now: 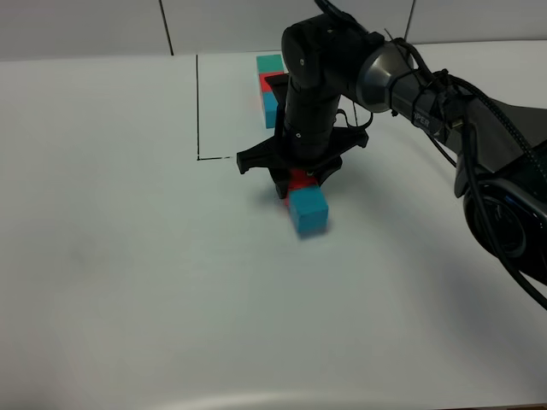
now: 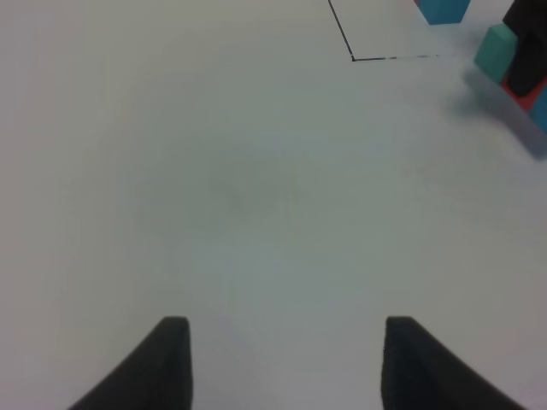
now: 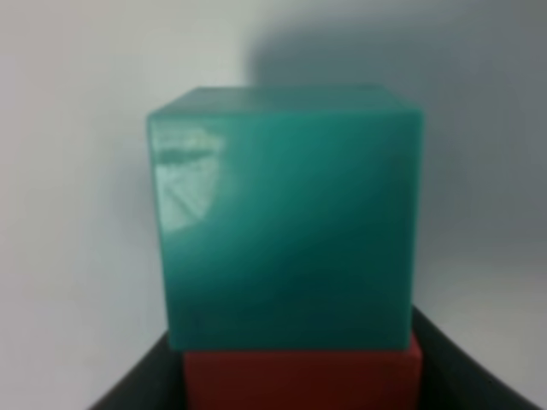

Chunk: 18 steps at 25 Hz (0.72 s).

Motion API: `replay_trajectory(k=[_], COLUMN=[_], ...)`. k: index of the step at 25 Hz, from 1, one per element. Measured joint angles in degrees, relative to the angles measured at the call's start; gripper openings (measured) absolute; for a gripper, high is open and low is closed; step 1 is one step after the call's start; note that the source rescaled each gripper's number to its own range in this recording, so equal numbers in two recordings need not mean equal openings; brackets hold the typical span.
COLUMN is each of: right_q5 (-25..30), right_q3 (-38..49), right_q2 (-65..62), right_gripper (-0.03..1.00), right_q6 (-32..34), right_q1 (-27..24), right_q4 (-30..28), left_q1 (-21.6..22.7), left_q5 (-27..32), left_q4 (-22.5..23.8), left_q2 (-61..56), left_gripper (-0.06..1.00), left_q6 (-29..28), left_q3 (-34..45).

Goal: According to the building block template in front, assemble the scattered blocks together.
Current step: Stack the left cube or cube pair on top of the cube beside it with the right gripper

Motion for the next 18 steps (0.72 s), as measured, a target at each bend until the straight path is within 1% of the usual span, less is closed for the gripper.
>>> replay_trajectory(k=[2, 5, 10, 13, 18], right_q5=[0.00, 0.00, 0.00, 0.00, 0.00], right_q3=[0.00, 0.00, 0.00, 0.00, 0.00], right_q2=[0.56, 1.20, 1.83, 2.28, 2.33], right_gripper=[0.03, 0.03, 0.03, 0.03, 0.03], right_q6=[6.20, 11.05, 15.40, 18.10, 18.38], right_q1=[1.00, 2.11, 3.17, 3.50, 4.34], right_q4=[-3.06, -5.76, -6.17, -7.49, -9.61], left_q1=[0.00, 0.00, 0.00, 0.00, 0.00], left_q5=[0.00, 0.00, 0.00, 0.00, 0.00], left_q4=[0.00, 0.00, 0.00, 0.00, 0.00], left_q2=[0.00, 0.00, 0.00, 0.00, 0.00], left_gripper=[0.10, 0.10, 0.10, 0.10, 0.10], left_q6=[0.00, 0.00, 0.00, 0.00, 0.00], left_q3=[0.00, 0.00, 0.00, 0.00, 0.00])
